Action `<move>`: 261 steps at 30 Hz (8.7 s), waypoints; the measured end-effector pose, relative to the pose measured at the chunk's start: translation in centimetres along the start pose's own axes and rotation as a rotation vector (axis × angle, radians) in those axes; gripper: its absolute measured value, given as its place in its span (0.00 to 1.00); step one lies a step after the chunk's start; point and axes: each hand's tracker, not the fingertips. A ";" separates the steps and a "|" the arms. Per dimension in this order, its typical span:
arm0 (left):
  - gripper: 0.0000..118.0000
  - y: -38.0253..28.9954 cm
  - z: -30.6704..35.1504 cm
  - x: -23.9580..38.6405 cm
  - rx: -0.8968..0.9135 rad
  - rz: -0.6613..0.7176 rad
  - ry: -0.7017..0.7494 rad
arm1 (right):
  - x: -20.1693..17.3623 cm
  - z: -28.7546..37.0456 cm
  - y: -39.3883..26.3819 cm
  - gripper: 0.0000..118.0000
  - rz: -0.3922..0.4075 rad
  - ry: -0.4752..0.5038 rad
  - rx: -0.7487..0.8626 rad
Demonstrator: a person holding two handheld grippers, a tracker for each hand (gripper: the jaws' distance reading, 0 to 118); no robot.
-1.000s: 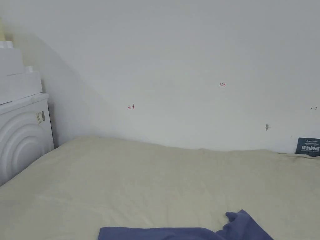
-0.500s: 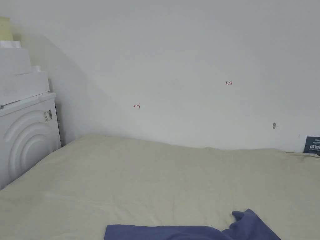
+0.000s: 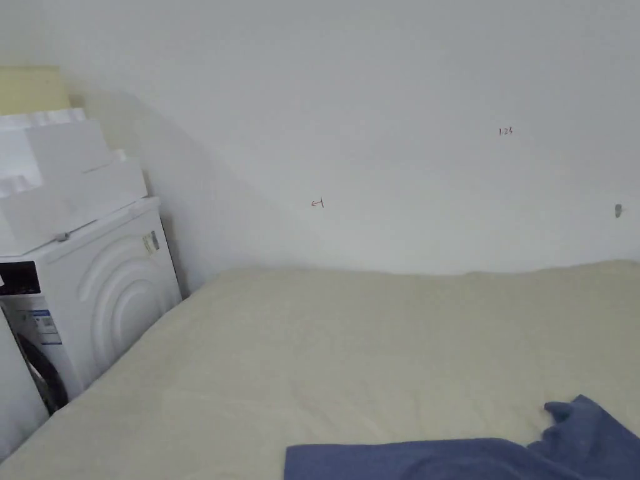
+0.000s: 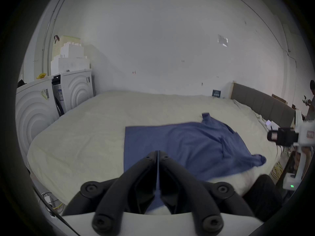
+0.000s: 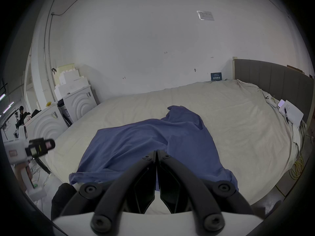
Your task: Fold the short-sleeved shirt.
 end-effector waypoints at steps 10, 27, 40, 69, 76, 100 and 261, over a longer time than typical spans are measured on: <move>0.90 7.3 -20.6 -4.5 -0.170 -0.043 0.035 | 1.5 -2.6 -0.1 0.01 -0.016 -0.011 -0.059; 0.58 1.4 -37.7 -7.8 -0.437 -0.008 0.170 | 5.6 -5.1 -0.6 0.01 -0.116 -0.103 -0.178; 0.07 1.6 -37.7 -6.8 -0.484 -0.032 0.121 | 7.8 -8.4 4.9 0.11 -0.013 -0.091 -0.119; 0.07 1.6 -37.2 -7.4 -0.477 0.033 0.098 | 17.2 -40.0 10.7 0.01 0.074 -0.247 -0.455; 0.05 4.7 -31.5 -7.3 -0.357 0.130 0.001 | 18.4 -32.9 13.6 0.00 -0.157 -0.071 -0.259; 0.04 31.9 3.0 -7.0 0.338 0.059 -0.116 | 5.3 4.7 39.3 0.00 0.072 0.039 0.444; 0.63 -8.7 -5.8 -4.4 -0.405 0.028 0.137 | 3.9 -0.7 -1.1 0.00 -0.016 -0.027 -0.014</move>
